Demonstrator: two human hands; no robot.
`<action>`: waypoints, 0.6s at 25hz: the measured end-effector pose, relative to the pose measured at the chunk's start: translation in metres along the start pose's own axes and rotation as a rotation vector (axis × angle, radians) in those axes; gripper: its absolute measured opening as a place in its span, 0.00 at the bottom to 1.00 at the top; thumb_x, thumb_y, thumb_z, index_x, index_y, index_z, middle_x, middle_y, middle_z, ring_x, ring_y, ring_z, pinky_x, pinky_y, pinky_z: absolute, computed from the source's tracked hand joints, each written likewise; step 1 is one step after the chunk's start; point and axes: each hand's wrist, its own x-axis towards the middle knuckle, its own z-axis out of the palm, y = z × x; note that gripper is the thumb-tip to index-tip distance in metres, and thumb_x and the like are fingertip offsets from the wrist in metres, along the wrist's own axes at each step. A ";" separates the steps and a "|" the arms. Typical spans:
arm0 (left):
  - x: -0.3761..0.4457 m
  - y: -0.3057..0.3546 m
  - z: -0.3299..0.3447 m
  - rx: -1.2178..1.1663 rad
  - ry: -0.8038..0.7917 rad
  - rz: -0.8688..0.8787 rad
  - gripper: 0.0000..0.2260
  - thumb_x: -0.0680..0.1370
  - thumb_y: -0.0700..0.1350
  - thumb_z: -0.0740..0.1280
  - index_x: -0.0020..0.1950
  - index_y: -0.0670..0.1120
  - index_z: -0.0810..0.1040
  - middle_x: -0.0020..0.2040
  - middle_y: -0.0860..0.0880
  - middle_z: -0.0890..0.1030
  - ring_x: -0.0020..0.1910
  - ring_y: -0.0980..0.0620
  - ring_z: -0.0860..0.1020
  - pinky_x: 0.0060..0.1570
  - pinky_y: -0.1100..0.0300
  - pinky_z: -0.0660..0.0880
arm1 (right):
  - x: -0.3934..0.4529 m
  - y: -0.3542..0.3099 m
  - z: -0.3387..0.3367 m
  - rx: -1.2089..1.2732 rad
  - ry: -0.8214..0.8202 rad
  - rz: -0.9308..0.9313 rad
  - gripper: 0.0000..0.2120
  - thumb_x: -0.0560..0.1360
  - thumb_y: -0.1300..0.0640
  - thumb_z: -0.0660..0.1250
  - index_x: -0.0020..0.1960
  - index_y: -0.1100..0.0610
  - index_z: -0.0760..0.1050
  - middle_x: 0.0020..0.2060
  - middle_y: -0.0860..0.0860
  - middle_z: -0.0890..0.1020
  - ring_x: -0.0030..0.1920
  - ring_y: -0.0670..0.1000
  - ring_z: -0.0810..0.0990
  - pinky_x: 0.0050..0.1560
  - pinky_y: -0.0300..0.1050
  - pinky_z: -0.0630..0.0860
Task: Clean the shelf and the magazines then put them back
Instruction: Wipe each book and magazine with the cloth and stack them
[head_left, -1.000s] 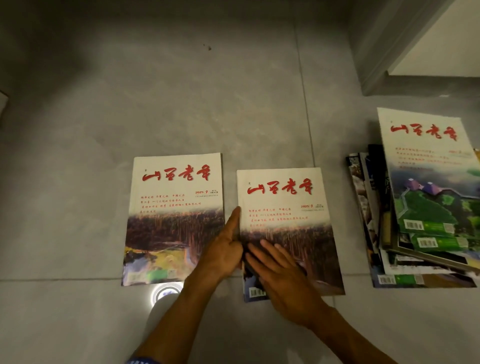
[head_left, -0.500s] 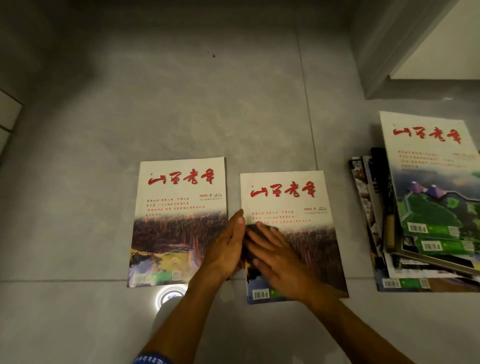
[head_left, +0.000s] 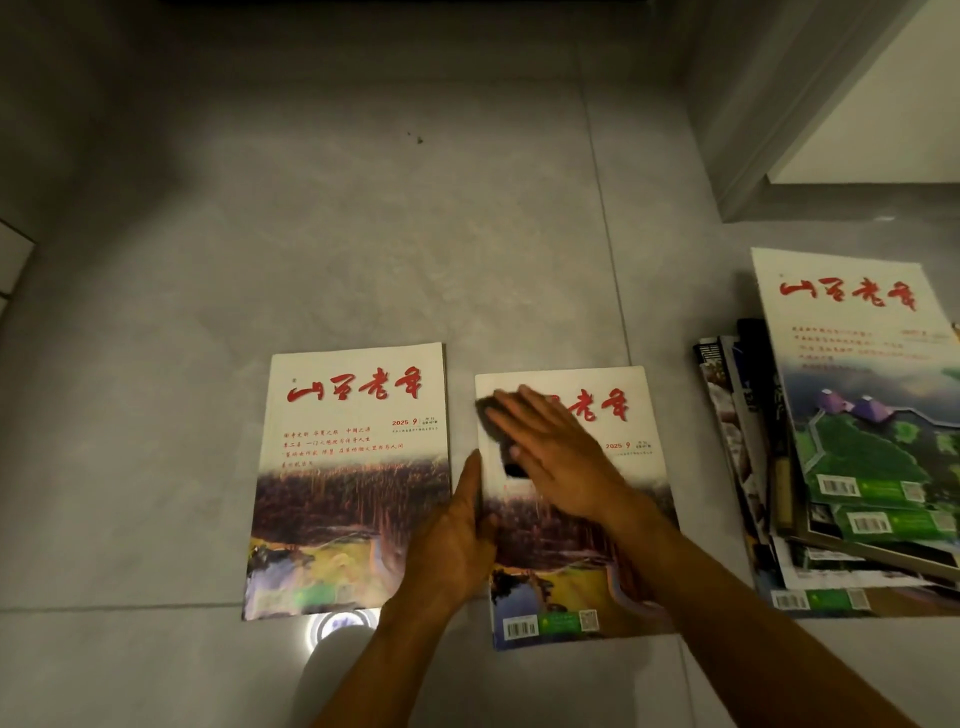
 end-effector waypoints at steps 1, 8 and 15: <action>0.001 -0.001 0.001 0.008 0.002 -0.006 0.33 0.81 0.45 0.61 0.78 0.61 0.44 0.65 0.49 0.77 0.56 0.51 0.79 0.57 0.52 0.78 | 0.012 0.011 -0.006 0.014 0.033 0.105 0.25 0.83 0.50 0.51 0.78 0.48 0.52 0.78 0.45 0.51 0.78 0.49 0.44 0.77 0.55 0.47; -0.002 -0.001 0.007 0.001 0.039 0.025 0.32 0.82 0.45 0.61 0.78 0.59 0.44 0.72 0.51 0.70 0.65 0.50 0.75 0.61 0.54 0.76 | -0.128 -0.028 0.037 -0.245 0.017 -0.084 0.25 0.81 0.47 0.46 0.78 0.48 0.54 0.78 0.49 0.56 0.78 0.56 0.50 0.74 0.56 0.50; 0.002 -0.005 0.007 0.028 0.017 0.016 0.33 0.81 0.46 0.61 0.78 0.59 0.43 0.73 0.51 0.68 0.64 0.52 0.75 0.57 0.56 0.76 | -0.083 0.033 -0.002 -0.032 -0.009 0.034 0.25 0.82 0.49 0.48 0.78 0.47 0.51 0.78 0.45 0.49 0.78 0.51 0.44 0.77 0.53 0.43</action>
